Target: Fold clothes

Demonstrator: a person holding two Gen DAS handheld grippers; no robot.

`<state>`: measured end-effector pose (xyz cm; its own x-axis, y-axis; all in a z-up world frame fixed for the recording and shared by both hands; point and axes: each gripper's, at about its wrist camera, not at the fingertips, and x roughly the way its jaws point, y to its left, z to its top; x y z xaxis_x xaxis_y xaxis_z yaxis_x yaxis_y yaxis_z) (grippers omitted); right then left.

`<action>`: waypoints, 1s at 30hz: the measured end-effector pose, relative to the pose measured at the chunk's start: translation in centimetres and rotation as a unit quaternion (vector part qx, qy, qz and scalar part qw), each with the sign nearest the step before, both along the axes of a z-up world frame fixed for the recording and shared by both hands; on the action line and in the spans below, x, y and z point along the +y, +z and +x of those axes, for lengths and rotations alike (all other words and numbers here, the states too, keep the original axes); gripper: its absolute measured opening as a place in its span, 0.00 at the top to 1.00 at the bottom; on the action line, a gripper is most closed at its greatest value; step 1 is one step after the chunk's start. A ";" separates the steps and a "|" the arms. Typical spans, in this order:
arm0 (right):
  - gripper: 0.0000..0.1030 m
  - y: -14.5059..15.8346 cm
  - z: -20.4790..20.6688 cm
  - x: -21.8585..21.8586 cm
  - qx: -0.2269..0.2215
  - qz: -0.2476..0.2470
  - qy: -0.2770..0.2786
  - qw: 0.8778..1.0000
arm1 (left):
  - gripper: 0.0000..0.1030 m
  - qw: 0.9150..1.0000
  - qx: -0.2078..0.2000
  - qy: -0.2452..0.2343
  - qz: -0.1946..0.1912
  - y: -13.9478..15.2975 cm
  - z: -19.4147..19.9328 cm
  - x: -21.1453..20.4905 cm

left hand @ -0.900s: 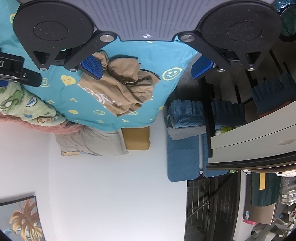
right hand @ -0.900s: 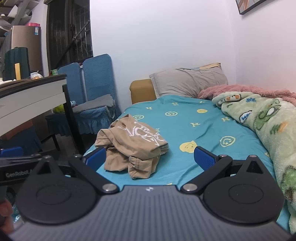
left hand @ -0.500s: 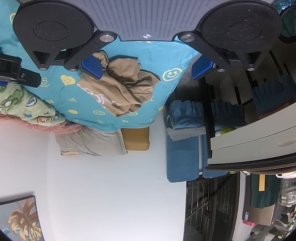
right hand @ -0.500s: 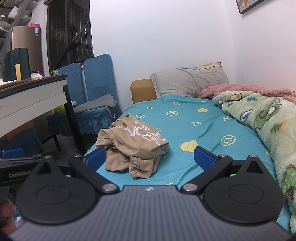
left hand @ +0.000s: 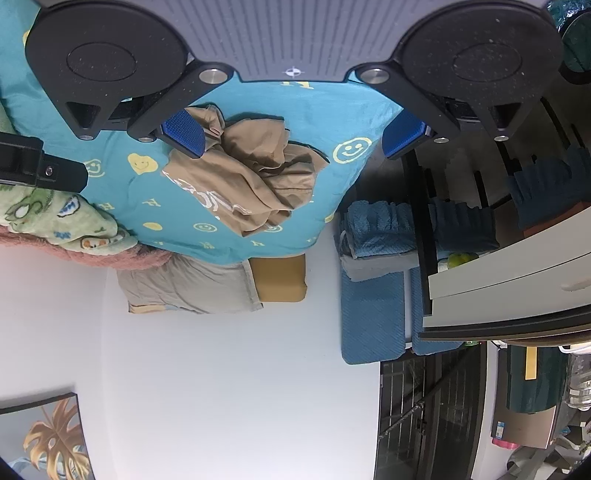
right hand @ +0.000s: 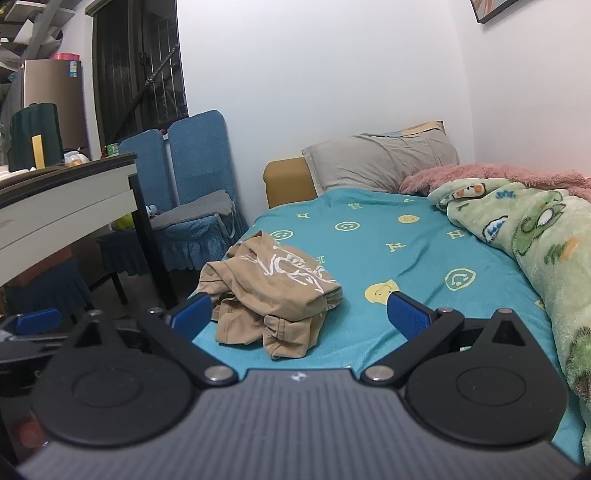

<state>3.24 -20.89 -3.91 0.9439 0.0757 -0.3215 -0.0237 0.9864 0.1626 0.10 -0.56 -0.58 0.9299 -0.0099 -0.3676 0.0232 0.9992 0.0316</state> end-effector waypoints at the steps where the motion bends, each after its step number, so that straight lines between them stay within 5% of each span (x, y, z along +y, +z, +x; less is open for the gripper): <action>1: 0.00 0.1 0.0 0.0 0.000 -0.002 -0.002 1.000 | 0.00 1.000 0.000 -0.001 -0.002 0.0 0.0 0.0; 16: 0.00 1.4 -0.3 -0.7 -0.023 -0.010 -0.038 0.999 | 0.00 0.999 -0.016 -0.002 -0.035 0.4 -0.3 0.8; 20: 0.00 4.1 0.4 -1.2 -0.036 0.005 -0.042 0.998 | 0.00 1.000 -0.013 -0.007 -0.010 -0.1 0.4 0.2; 26: 0.00 7.7 2.9 -3.0 -0.039 0.034 0.012 0.999 | 0.00 0.998 0.050 -0.028 -0.032 -2.1 2.7 -0.2; 30: 0.00 5.4 3.2 -4.4 -0.033 0.022 0.005 0.999 | 0.00 0.992 0.098 -0.037 -0.063 -3.7 5.9 -0.3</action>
<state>6.44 -25.32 1.53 0.9618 0.0976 -0.2557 -0.0453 0.9781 0.2031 6.04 -0.85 -4.25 0.8352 -0.1330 -0.5336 0.0905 0.9903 -0.1051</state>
